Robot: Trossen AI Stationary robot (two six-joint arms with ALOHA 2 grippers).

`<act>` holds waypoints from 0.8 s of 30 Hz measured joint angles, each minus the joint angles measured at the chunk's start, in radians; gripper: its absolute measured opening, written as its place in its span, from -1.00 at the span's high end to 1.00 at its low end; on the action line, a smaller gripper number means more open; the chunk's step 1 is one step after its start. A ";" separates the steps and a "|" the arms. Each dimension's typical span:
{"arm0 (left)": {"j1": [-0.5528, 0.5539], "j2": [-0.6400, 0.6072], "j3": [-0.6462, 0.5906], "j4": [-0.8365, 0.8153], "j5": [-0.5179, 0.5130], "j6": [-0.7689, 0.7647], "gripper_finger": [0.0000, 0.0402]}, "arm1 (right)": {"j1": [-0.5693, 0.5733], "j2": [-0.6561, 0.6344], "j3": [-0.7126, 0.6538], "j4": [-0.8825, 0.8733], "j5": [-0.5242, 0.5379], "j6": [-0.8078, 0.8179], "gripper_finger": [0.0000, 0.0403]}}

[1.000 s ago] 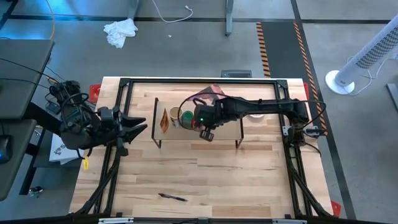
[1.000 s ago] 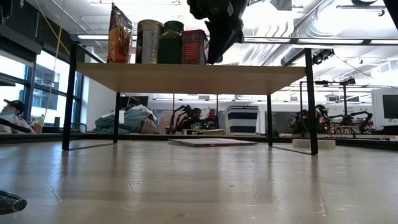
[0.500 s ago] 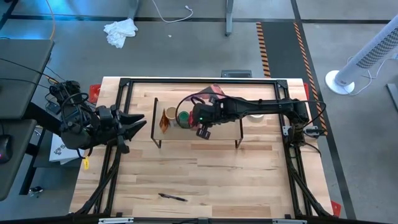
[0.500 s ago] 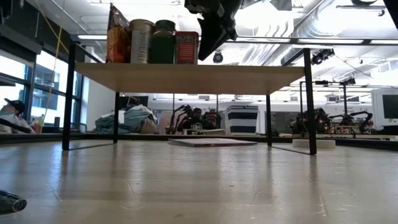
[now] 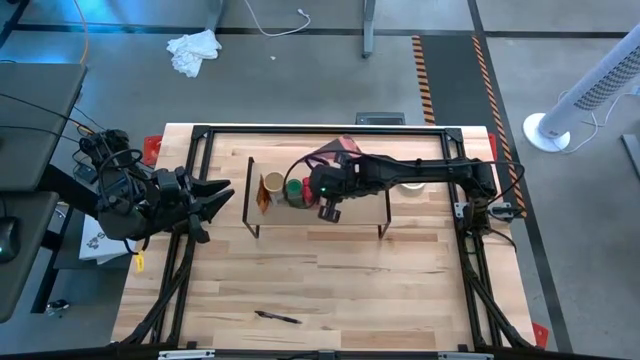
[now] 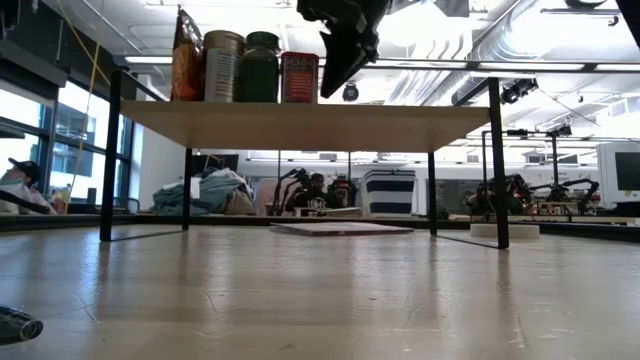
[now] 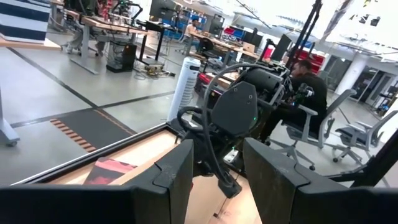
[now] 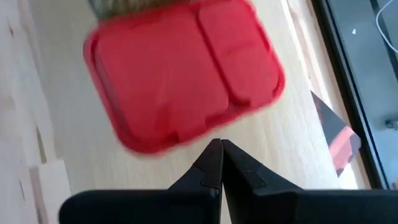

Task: Shelf spices
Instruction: Adjust the seasoning bottles, then return to Home Position

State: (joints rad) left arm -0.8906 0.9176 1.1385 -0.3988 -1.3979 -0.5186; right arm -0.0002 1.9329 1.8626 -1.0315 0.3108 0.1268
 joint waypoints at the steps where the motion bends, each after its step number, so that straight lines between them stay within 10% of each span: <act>1: 0.000 0.000 0.000 0.000 0.000 0.001 0.31 | 0.000 -0.003 0.000 -0.015 -0.001 -0.010 1.00; 12: 0.034 -0.001 0.000 -0.001 0.069 0.110 0.31 | -0.014 -0.235 0.000 -0.117 -0.047 -0.022 1.00; 24: 0.642 -0.006 -0.001 0.186 0.977 0.366 0.31 | 0.033 -0.585 0.002 -0.194 -0.048 0.186 1.00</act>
State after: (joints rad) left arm -0.2488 0.9118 1.1378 -0.2131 -0.4208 -0.1531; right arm 0.0328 1.3483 1.8641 -1.2258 0.2624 0.3128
